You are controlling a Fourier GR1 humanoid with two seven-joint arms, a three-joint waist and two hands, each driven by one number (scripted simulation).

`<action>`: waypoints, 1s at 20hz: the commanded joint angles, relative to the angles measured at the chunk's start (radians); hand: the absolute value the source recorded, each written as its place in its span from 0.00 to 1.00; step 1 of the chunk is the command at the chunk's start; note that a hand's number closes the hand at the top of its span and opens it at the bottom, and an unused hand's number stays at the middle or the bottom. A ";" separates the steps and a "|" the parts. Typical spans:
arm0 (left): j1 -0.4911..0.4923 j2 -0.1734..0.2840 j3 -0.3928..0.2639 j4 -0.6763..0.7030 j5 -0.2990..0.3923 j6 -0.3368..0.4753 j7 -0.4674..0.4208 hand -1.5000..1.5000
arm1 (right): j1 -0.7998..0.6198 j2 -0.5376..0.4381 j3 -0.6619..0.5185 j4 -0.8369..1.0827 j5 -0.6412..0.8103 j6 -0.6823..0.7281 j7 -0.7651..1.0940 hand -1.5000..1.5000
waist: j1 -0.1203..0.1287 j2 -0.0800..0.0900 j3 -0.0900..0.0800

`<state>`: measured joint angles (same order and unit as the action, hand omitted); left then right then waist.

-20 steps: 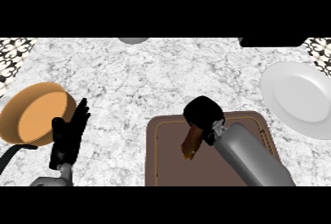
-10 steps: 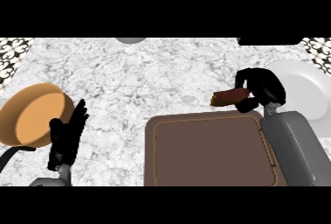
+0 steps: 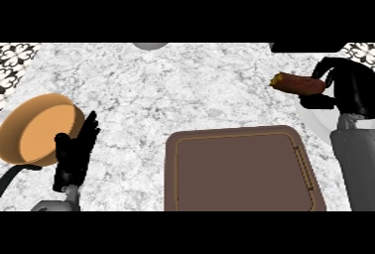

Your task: Pick the sweet potato from the tray and place it in the plate

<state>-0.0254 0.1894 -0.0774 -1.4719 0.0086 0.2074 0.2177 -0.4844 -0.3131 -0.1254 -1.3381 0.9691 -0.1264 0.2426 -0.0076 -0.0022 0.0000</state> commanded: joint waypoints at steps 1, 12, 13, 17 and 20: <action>-0.018 0.006 0.019 0.062 0.001 -0.030 -0.051 0.50 | -0.022 -0.048 -0.104 0.063 -0.025 -0.062 -0.003 1.00 | 0.009 0.004 0.000; -0.071 -0.044 0.013 0.072 -0.046 -0.004 -0.005 0.50 | -0.140 -0.177 -0.225 0.452 -0.078 -0.119 -0.115 1.00 | 0.019 0.007 0.001; 0.016 -0.008 0.023 -0.024 -0.016 -0.047 0.002 0.50 | -0.098 -0.160 -0.217 0.447 -0.076 -0.137 -0.128 1.00 | 0.021 0.005 0.001; 0.023 -0.061 -0.031 -0.043 -0.070 -0.001 0.032 0.50 | -0.197 -0.212 -0.236 0.683 -0.060 -0.197 -0.201 1.00 | 0.029 0.007 0.001; -0.044 -0.040 -0.002 -0.020 -0.056 -0.021 0.038 0.50 | -0.197 -0.262 -0.255 0.771 -0.094 -0.113 -0.256 1.00 | 0.027 0.009 0.001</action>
<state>-0.0363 0.1493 -0.0764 -1.4769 -0.0368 0.1870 0.2301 -0.6619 -0.5380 -0.3664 -0.7006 0.8882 -0.2621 0.0490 0.0173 0.0053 0.0008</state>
